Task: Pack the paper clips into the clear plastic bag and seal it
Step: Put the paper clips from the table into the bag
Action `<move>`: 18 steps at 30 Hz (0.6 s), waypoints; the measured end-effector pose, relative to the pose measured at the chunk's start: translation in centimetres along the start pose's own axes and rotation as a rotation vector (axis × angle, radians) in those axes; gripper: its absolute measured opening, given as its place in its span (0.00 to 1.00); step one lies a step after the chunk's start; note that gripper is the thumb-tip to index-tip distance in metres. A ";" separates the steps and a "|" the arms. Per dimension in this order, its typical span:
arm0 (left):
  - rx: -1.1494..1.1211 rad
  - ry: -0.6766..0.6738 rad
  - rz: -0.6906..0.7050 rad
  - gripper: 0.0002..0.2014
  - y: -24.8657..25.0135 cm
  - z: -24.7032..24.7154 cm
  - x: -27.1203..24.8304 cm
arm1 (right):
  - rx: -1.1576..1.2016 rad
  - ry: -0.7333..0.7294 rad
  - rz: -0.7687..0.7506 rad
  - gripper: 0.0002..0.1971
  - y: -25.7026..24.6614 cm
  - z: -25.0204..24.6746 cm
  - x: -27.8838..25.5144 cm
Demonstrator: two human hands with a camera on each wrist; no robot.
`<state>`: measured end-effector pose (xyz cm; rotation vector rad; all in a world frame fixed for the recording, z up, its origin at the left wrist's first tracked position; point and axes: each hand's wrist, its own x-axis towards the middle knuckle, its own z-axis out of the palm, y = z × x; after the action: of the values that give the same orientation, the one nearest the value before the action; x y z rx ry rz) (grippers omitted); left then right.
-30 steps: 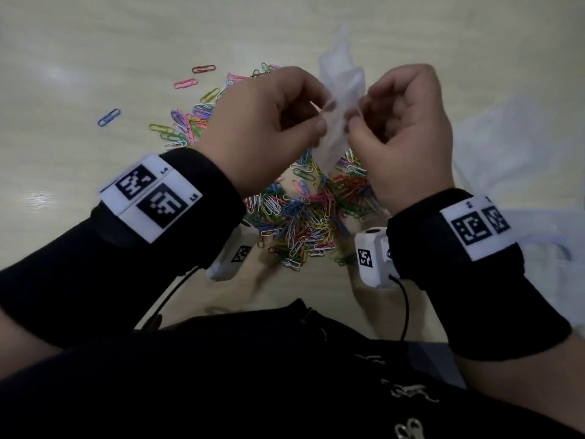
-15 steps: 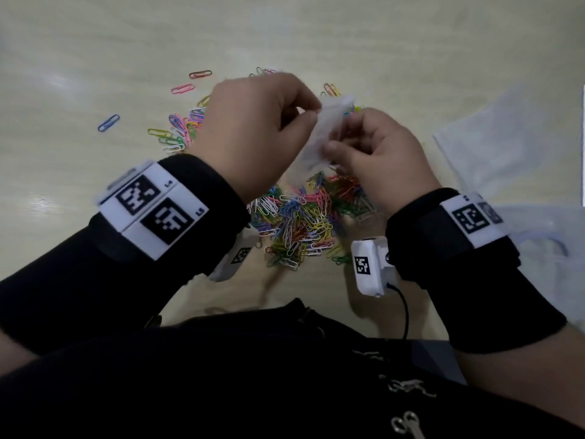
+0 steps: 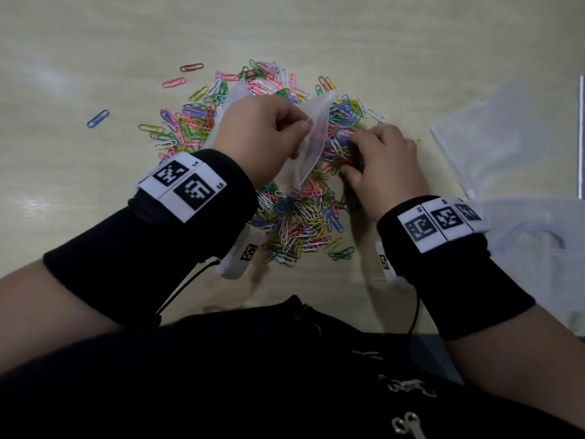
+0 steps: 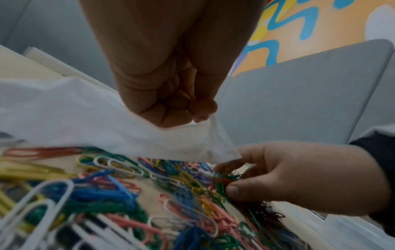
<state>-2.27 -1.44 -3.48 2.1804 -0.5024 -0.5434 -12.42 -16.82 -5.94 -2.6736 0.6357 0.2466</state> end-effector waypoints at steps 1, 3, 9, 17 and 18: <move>-0.013 0.000 -0.008 0.07 -0.1 0.1 0.1 | 0.027 0.028 -0.004 0.20 0.0 0.1 0.1; -0.033 0.001 -0.026 0.07 -0.2 0.3 0.3 | 0.057 0.054 -0.002 0.15 0.0 -0.1 0.4; -0.088 0.005 -0.074 0.08 -0.3 0.7 0.6 | 0.338 0.075 0.192 0.05 0.1 -2.2 0.8; -0.225 -0.002 -0.153 0.11 -0.4 0.8 0.5 | 0.936 -0.021 0.288 0.10 -0.7 -4.0 0.3; -0.238 -0.003 -0.160 0.11 -0.4 0.7 0.5 | 0.999 -0.026 0.298 0.10 -0.9 -4.1 0.3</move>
<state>-2.22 -1.92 -4.29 2.0009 -0.2508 -0.6578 -11.44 -17.80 -2.01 -1.6186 0.8571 0.0159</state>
